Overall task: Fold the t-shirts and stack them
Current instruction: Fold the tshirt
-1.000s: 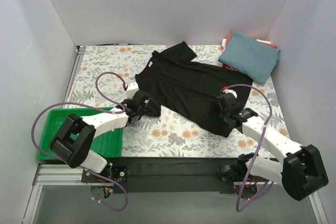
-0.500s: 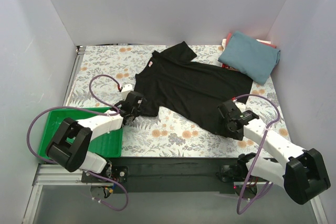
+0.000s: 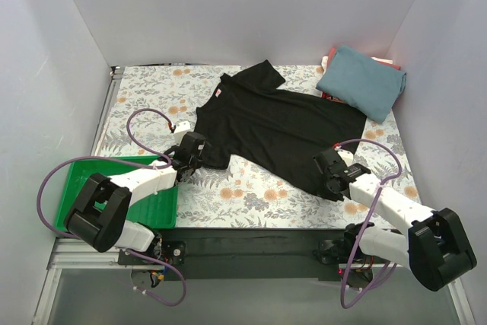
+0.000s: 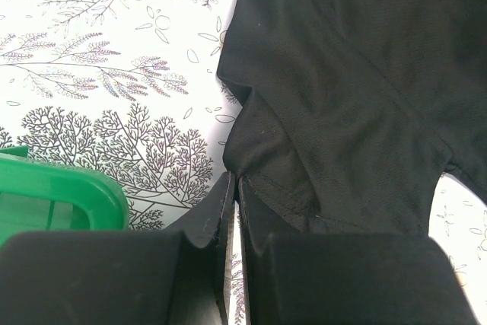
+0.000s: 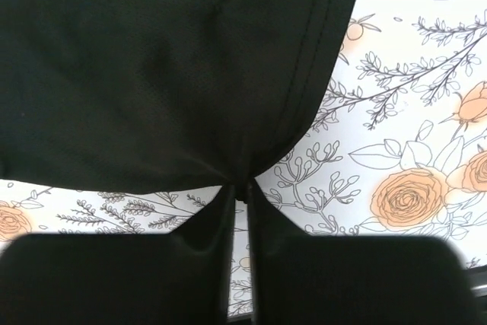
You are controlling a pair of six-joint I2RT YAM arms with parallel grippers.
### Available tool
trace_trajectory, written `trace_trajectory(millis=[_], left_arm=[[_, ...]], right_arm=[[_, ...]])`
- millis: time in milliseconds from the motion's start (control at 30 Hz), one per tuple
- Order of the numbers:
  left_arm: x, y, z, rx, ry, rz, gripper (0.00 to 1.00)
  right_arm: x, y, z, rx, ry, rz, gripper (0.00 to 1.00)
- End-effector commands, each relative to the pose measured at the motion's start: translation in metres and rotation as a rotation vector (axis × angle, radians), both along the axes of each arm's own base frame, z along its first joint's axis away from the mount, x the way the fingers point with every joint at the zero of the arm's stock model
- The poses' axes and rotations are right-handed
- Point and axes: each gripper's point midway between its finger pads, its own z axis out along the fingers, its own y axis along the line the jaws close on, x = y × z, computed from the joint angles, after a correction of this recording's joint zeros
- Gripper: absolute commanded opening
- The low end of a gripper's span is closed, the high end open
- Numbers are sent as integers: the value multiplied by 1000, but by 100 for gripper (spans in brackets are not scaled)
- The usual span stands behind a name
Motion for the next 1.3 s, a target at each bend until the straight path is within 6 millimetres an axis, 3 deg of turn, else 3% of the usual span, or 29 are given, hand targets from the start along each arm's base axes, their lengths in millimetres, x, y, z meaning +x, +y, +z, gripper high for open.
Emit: trace_trajectory(millis=[0,33,267,367,400,633,800,1067,1267], left_arm=[[2,3,10,-9,-37,6,0],[2,3,10,-9,-37,6,0],[2,1,8,-17,-32,1,0],[2,0,8,-18,-31,-1,0],[2,0,8,-20,-30,-3,0],[2,-1,7,-24,-26,-7,0],[2,-2,5,-21,-19,-8,0],[2,-2,-1,-14,-3,-10,0],[3,-3,-3,-11,6,-13,0]], right_arm=[[3,0,6,4,-28,5,9],[4,0,15,5,-36,3,2],[13,5,68,37,-101,30,1],[10,3,74,32,-76,47,1],[7,0,75,13,-61,58,8],[13,-18,92,-40,-100,23,26],[9,-19,83,-35,-78,7,44],[3,7,62,114,-53,37,46],[-6,9,35,131,-9,25,46]])
